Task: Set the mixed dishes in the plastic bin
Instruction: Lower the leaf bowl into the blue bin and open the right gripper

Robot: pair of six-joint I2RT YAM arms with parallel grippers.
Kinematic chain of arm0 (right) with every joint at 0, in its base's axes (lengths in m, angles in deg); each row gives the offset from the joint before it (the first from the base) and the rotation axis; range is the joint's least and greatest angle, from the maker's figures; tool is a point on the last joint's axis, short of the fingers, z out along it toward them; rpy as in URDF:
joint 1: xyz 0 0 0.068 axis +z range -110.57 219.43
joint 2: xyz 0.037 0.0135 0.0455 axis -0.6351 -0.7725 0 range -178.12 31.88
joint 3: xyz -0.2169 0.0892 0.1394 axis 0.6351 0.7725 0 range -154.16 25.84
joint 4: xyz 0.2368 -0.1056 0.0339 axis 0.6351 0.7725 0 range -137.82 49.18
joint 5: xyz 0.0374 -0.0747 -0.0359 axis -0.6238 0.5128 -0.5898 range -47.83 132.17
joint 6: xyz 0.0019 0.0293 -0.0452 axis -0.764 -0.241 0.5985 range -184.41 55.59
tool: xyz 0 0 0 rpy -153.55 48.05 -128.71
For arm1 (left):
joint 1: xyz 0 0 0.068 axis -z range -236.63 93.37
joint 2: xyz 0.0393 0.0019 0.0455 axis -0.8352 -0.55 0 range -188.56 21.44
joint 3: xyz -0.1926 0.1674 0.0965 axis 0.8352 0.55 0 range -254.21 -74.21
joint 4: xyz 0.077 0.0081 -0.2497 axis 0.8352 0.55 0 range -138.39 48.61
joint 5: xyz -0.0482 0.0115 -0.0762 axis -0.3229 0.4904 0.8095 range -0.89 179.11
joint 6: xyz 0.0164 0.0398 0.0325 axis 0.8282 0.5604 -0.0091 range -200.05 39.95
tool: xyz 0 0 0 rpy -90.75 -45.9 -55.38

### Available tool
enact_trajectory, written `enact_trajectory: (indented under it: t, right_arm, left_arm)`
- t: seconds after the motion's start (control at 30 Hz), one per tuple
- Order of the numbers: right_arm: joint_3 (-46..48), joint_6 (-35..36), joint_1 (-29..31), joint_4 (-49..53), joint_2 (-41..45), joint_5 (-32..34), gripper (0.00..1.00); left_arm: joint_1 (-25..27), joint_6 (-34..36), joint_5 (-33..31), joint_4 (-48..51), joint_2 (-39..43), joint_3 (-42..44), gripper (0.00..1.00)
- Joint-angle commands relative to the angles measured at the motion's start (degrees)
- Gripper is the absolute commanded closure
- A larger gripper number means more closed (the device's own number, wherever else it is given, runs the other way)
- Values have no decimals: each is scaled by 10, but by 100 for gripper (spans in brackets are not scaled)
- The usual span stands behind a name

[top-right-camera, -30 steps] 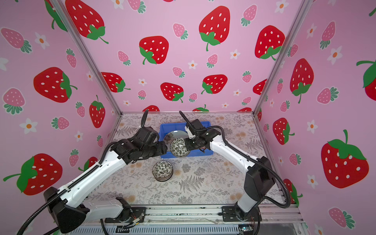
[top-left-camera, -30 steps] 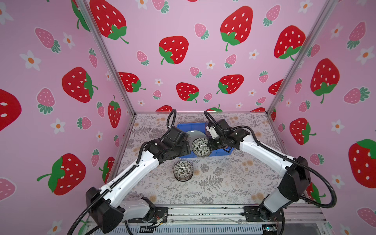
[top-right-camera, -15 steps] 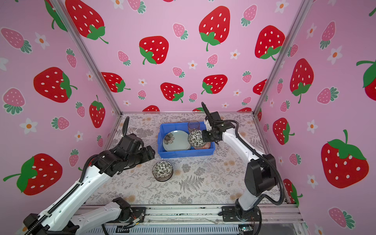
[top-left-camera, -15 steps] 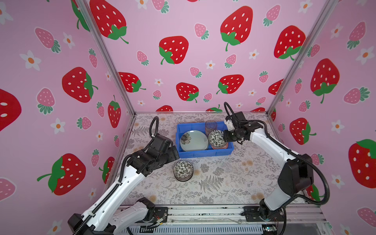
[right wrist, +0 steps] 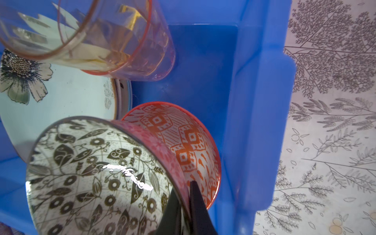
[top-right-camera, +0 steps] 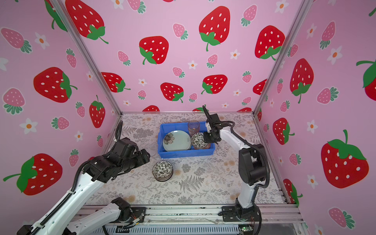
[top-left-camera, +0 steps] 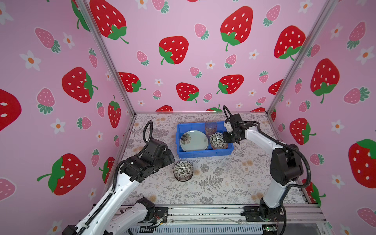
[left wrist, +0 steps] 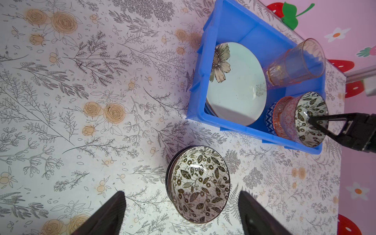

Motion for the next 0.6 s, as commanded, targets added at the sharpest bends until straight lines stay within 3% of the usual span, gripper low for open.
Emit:
enact_trajectory:
  t: [0.0, 0.57]
  right_arm:
    - [8, 4, -3, -17, 2, 11, 100]
    - [31, -6, -4, -54, -14, 39, 95]
  left_arm:
    - [-6, -5, -13, 17, -2, 6, 11]
    - [-18, 6, 12, -8, -23, 15, 11]
